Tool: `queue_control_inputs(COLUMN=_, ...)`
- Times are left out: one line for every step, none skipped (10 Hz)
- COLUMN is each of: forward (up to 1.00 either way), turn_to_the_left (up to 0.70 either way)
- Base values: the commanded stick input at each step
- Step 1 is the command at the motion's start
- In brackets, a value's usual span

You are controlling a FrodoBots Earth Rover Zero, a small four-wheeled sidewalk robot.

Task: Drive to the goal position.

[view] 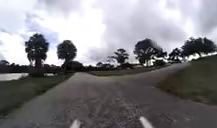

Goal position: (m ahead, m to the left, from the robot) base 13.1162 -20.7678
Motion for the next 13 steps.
queue_control_inputs(forward=0.70, turn_to_the_left=-0.35)
queue_control_inputs(forward=0.70, turn_to_the_left=-0.35)
queue_control_inputs(forward=0.70, turn_to_the_left=-0.35)
queue_control_inputs(forward=0.70, turn_to_the_left=-0.16)
queue_control_inputs(forward=0.70, turn_to_the_left=0.00)
queue_control_inputs(forward=0.70, turn_to_the_left=0.00)
queue_control_inputs(forward=0.70, turn_to_the_left=0.00)
queue_control_inputs(forward=0.70, turn_to_the_left=0.00)
queue_control_inputs(forward=0.70, turn_to_the_left=0.00)
queue_control_inputs(forward=0.70, turn_to_the_left=0.00)
queue_control_inputs(forward=0.70, turn_to_the_left=0.00)
queue_control_inputs(forward=0.70, turn_to_the_left=0.00)
queue_control_inputs(forward=0.70, turn_to_the_left=0.00)
